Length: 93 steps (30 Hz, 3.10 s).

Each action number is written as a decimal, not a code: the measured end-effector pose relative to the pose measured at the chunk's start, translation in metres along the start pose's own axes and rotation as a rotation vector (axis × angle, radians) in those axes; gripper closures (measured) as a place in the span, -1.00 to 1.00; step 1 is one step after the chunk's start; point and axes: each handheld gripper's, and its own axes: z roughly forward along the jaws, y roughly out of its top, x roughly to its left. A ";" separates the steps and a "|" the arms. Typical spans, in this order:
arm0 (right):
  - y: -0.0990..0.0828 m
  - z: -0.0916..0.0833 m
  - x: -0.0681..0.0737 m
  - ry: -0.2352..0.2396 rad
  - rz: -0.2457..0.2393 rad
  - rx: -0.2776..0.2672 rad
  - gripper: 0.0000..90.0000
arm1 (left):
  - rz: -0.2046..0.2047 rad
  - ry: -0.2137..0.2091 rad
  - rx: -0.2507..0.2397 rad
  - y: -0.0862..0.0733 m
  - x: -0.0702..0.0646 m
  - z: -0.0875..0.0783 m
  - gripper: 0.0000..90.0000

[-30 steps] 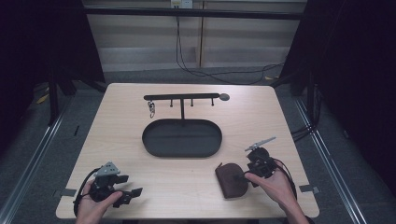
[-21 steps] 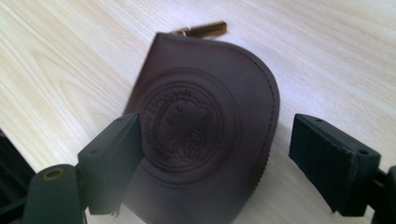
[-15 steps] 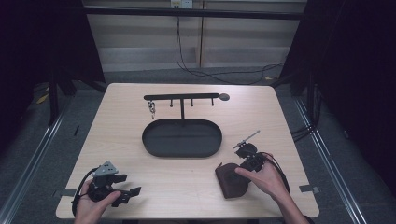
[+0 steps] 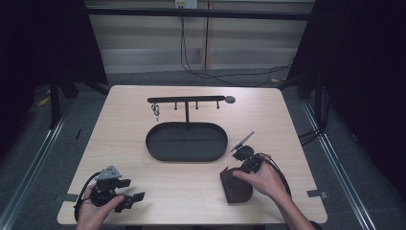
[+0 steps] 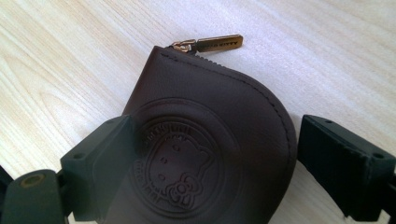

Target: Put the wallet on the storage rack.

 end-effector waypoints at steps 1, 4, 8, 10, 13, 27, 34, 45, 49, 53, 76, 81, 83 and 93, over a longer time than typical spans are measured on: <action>0.000 0.000 0.000 0.004 0.016 0.008 -0.77 | 0.001 0.000 -0.002 0.000 0.000 0.000 -0.53; 0.000 0.003 -0.006 0.048 0.046 0.026 -0.76 | 0.001 -0.001 -0.002 0.000 0.000 0.000 -0.53; 0.000 0.004 -0.011 0.099 0.070 0.026 -0.71 | -0.012 -0.010 -0.001 0.000 0.001 0.000 -0.53; 0.000 0.003 -0.011 0.103 0.070 0.032 -0.68 | -0.012 -0.002 0.003 0.000 0.002 0.000 -0.53; 0.001 0.003 -0.012 0.109 0.079 0.044 -0.65 | -0.012 -0.004 0.001 0.000 0.002 0.000 -0.53; 0.002 -0.009 -0.017 0.082 0.113 0.015 -0.15 | 0.007 -0.006 -0.001 0.000 0.000 0.000 -0.53; 0.002 -0.019 -0.016 0.065 0.120 -0.020 0.17 | 0.019 -0.015 0.001 0.001 -0.002 0.000 -0.53; 0.010 -0.031 -0.007 0.035 0.065 0.003 0.40 | 0.031 -0.038 -0.007 0.002 -0.005 0.000 -0.53; 0.012 -0.033 -0.005 0.028 0.063 0.005 0.44 | 0.033 -0.040 -0.005 0.002 -0.005 0.000 -0.53; 0.016 -0.043 -0.001 0.018 0.053 0.006 0.56 | 0.034 -0.040 -0.005 0.002 -0.005 0.000 -0.53; 0.028 -0.071 0.004 -0.065 0.066 0.020 0.65 | 0.040 -0.046 -0.001 0.002 -0.006 0.000 -0.53; 0.032 -0.079 0.002 -0.059 0.067 0.035 0.66 | 0.040 -0.047 0.002 0.002 -0.006 0.000 -0.53; 0.033 -0.081 0.001 -0.058 0.074 0.039 0.66 | 0.040 -0.047 0.001 0.002 -0.006 0.001 -0.53; 0.042 -0.095 -0.001 -0.090 0.078 0.061 0.66 | 0.045 -0.048 0.003 0.002 -0.007 0.000 -0.53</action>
